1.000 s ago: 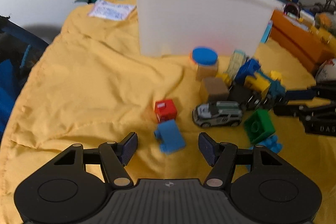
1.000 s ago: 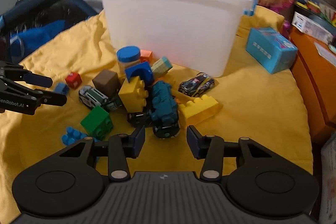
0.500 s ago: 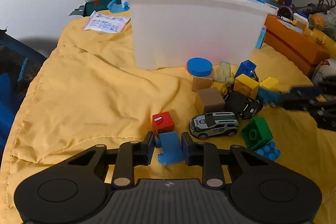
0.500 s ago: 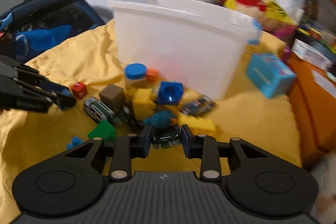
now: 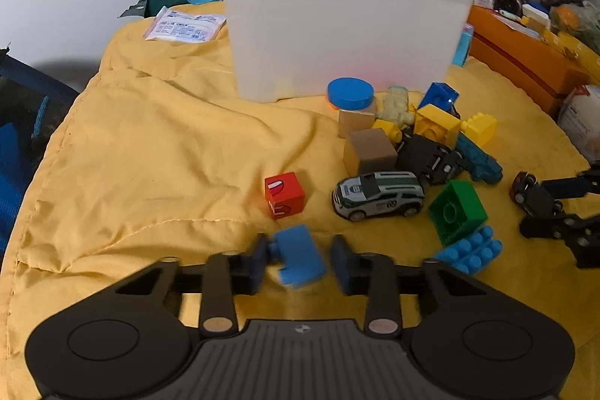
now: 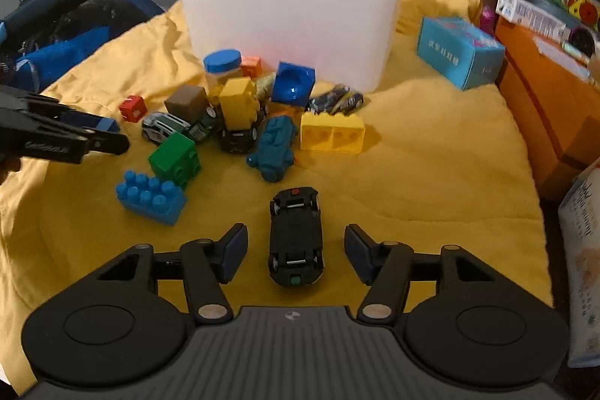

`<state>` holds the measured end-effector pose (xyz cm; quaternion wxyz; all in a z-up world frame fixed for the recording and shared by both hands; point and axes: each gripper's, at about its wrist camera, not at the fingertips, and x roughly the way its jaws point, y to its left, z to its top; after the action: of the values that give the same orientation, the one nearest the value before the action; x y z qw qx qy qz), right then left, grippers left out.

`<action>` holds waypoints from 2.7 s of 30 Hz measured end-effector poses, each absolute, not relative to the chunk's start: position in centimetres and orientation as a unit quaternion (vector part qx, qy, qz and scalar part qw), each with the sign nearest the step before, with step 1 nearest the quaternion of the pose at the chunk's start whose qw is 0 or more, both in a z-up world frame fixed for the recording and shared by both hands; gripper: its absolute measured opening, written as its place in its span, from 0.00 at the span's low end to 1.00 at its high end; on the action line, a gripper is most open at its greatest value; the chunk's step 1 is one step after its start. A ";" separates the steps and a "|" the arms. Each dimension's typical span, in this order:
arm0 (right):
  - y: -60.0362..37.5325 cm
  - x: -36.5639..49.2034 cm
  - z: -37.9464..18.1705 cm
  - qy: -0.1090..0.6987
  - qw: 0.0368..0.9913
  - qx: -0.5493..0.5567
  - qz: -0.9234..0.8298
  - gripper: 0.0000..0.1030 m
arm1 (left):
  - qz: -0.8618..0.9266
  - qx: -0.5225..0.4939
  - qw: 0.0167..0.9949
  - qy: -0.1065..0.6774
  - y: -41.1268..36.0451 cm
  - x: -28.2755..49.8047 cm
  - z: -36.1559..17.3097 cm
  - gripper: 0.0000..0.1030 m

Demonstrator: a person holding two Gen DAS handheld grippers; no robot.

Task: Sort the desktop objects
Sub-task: 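Grasp the small black car with the right tool while the left tool grasps the blue block, then carry the black car and blue block into the clear bin and release both, then grasp the teal toy figure with the right tool while the left tool grasps the red cube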

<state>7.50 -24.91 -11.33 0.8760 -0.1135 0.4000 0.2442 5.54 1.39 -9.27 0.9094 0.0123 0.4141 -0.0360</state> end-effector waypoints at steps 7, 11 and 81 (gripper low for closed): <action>-24.8 7.6 -11.0 0.389 0.880 -0.103 0.251 0.32 | -0.035 0.009 0.918 0.395 1.4 4.6 -8.4 0.34; -25.0 7.3 -9.7 0.379 0.886 -0.085 0.253 0.32 | -0.031 -0.004 0.928 0.371 1.6 4.6 -6.4 0.34; -23.8 11.3 -8.1 0.374 0.894 -0.065 0.239 0.62 | -0.011 -0.023 0.920 0.390 3.8 8.4 -6.0 0.67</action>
<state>11.32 -23.77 -8.09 0.8936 -0.0653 0.3741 0.2393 8.38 3.75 -5.96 0.9204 -0.0230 0.3901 -0.0112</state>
